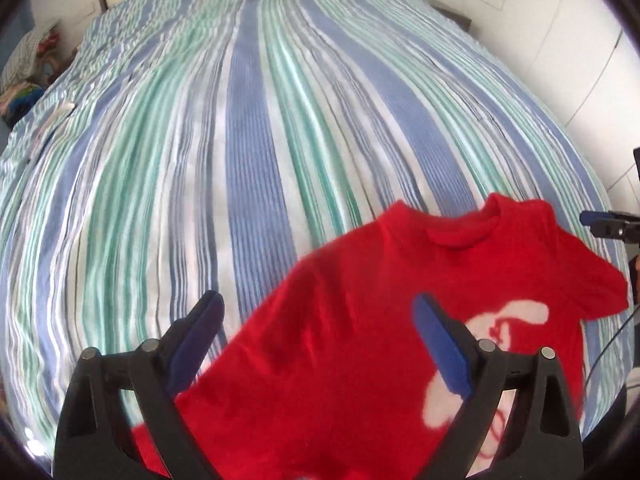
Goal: Fold small clothes
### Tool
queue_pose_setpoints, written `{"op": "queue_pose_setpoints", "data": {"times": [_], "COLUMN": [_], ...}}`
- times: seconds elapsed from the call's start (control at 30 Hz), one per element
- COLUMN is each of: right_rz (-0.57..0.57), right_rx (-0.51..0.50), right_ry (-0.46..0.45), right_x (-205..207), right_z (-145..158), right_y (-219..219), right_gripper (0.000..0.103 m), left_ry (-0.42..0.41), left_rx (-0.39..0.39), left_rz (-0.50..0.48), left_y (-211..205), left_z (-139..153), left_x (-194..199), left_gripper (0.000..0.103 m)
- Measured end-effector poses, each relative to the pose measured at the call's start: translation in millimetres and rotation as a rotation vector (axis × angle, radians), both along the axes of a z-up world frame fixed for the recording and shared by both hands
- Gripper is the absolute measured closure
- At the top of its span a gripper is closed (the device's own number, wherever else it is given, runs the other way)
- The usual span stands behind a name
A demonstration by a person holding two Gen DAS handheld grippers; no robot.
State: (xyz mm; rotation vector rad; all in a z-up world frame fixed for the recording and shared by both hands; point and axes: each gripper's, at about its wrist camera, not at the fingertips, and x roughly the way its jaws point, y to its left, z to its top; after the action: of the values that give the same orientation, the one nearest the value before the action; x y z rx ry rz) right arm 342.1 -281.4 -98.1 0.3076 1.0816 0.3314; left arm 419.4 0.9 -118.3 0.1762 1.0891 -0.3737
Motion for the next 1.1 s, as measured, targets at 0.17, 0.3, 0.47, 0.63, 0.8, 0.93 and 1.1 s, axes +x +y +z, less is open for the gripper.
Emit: {"op": "queue_pose_setpoints", "data": {"times": [0.17, 0.3, 0.47, 0.63, 0.8, 0.93, 1.1], "right_rz": [-0.012, 0.053, 0.256, 0.243, 0.399, 0.402, 0.316], "right_rx": [-0.001, 0.036, 0.182, 0.23, -0.029, -0.422, -0.566], "right_ry": [0.109, 0.2, 0.333, 0.211, -0.005, -0.285, -0.165], "right_x": [93, 131, 125, 126, 108, 85, 115], "right_z": [-26, -58, -93, -79, -45, -20, -76], "right_y": [-13, -4, 18, 20, 64, 90, 94], "right_gripper": [0.036, 0.034, 0.032, 0.092, 0.097, 0.098, 0.099], "left_ry": [0.003, 0.035, 0.092, 0.081, -0.232, -0.338, -0.246], "left_rx": [0.039, 0.101, 0.078, 0.019, 0.064, 0.144, 0.208], "left_rz": [-0.131, -0.135, -0.21, -0.243, -0.183, -0.096, -0.042], "left_y": [-27, -34, -36, -41, -42, -46, -54], "left_z": [-19, -47, -70, -59, -18, -33, -78], "left_x": [26, 47, 42, 33, -7, -14, 1], "left_gripper": [0.007, 0.007, 0.01, 0.099, 0.1, 0.099, 0.096]}}
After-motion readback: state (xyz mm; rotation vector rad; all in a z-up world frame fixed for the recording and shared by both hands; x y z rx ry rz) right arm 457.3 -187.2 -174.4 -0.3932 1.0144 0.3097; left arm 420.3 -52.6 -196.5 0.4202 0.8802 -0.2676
